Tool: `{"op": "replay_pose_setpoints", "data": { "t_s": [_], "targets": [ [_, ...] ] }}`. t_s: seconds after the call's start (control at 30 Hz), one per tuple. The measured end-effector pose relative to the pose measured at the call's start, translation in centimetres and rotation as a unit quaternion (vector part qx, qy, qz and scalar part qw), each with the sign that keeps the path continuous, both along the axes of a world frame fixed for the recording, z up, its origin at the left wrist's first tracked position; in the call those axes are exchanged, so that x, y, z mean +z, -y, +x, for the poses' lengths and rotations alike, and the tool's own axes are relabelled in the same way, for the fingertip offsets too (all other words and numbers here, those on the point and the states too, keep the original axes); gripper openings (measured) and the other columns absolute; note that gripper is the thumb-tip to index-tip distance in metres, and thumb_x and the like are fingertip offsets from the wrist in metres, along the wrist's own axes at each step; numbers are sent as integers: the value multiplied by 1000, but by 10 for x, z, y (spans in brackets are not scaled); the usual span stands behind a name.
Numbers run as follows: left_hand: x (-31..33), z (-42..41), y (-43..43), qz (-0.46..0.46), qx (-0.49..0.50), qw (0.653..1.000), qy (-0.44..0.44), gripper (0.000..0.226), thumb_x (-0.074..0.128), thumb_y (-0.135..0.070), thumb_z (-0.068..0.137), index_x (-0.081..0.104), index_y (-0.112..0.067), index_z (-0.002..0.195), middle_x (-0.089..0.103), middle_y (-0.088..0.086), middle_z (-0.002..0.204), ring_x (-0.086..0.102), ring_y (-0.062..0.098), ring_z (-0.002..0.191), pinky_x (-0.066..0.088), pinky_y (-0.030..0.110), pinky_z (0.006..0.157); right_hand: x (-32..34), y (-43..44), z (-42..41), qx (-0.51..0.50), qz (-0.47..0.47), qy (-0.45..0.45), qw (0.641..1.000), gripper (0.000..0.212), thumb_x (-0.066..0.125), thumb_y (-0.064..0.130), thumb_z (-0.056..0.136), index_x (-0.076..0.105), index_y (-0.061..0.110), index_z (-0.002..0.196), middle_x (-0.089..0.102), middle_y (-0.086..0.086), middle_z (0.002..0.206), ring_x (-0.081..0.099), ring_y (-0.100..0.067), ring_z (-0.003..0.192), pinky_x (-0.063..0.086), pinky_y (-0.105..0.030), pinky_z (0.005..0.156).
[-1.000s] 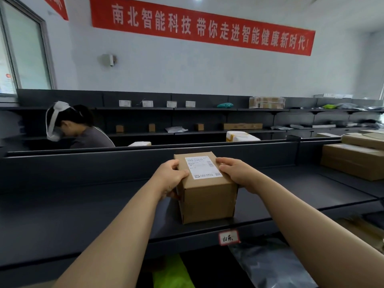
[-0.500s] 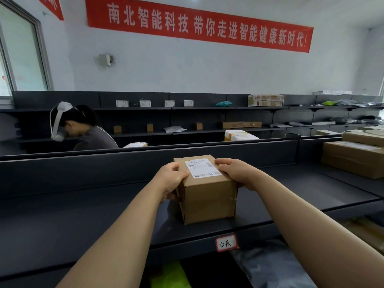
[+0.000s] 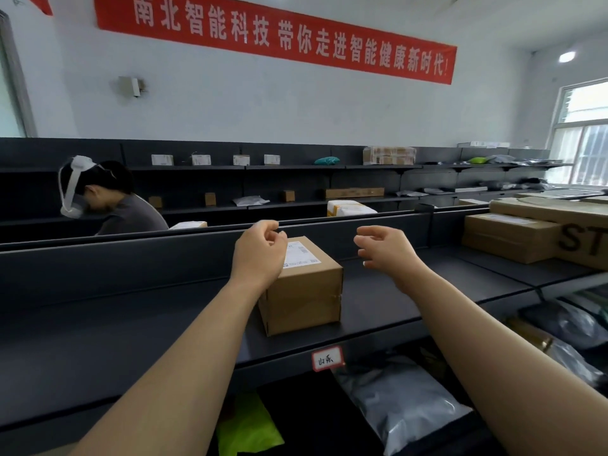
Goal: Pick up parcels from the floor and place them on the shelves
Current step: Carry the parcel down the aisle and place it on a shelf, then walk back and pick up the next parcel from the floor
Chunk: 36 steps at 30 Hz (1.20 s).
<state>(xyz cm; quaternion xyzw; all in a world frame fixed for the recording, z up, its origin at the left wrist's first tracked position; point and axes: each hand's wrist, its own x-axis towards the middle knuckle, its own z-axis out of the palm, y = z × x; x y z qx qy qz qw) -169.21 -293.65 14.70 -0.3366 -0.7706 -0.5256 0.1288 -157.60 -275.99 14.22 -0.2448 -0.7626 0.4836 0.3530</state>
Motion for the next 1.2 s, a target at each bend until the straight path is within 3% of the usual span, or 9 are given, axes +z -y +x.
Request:
{"op": "replay_pose_setpoints", "data": {
  "t_s": [0.1,0.27,0.43,0.77,0.97,1.03,1.13,1.2],
  "targets": [
    [5,27,-4,12,-47,998,-27,33,52,-24,95,57,-14,126,57,-8,101,52,5,91,35,6,65,1,5,39,-22,16,-27,999,41,65,25,86,60,15,125,68,1,101,65,-16,90,55,-37,81],
    [0,78,-12,14,-127,991,-43,28,54,-25,93,62,-18,118,64,-9,97,56,2,81,38,7,65,-4,25,120,-84,80,-38,993,41,68,23,85,61,17,125,66,0,112,64,-5,93,47,-16,72],
    [-25,141,-29,14,-230,973,-26,25,56,-25,92,63,-21,115,62,-17,91,57,-1,80,39,6,66,-25,44,207,-155,91,-30,983,40,69,23,85,61,19,124,68,3,110,65,-8,101,53,-27,87],
    [-78,292,-65,-25,-379,924,36,27,56,-28,92,63,-25,118,65,-14,100,60,1,88,46,15,72,-61,64,382,-300,87,33,949,41,67,23,86,60,19,126,67,2,113,65,-11,102,51,-31,94],
    [-102,394,-92,-47,-431,900,45,24,57,-23,92,65,-20,114,67,-10,98,61,-1,81,44,2,58,-86,64,490,-374,63,66,923,34,68,23,85,64,20,119,69,2,109,65,-16,102,52,-38,94],
    [-110,436,-102,-57,-446,891,59,21,57,-24,92,65,-22,112,68,-10,95,61,0,79,47,5,64,-96,61,533,-387,55,84,917,33,67,25,85,64,22,118,68,4,111,64,-15,104,51,-36,95],
    [-121,492,-114,-75,-462,879,93,21,57,-27,92,66,-21,109,70,-4,92,61,6,71,56,29,75,-109,55,591,-399,50,104,910,32,67,26,85,65,23,117,67,5,114,63,-14,106,51,-35,94],
    [-126,526,-123,-80,-463,878,90,19,56,-28,92,67,-23,107,70,-7,94,63,5,80,53,24,74,-114,50,625,-402,45,115,907,33,67,27,86,64,22,119,67,7,115,62,-12,106,50,-30,93]
  ]
}}
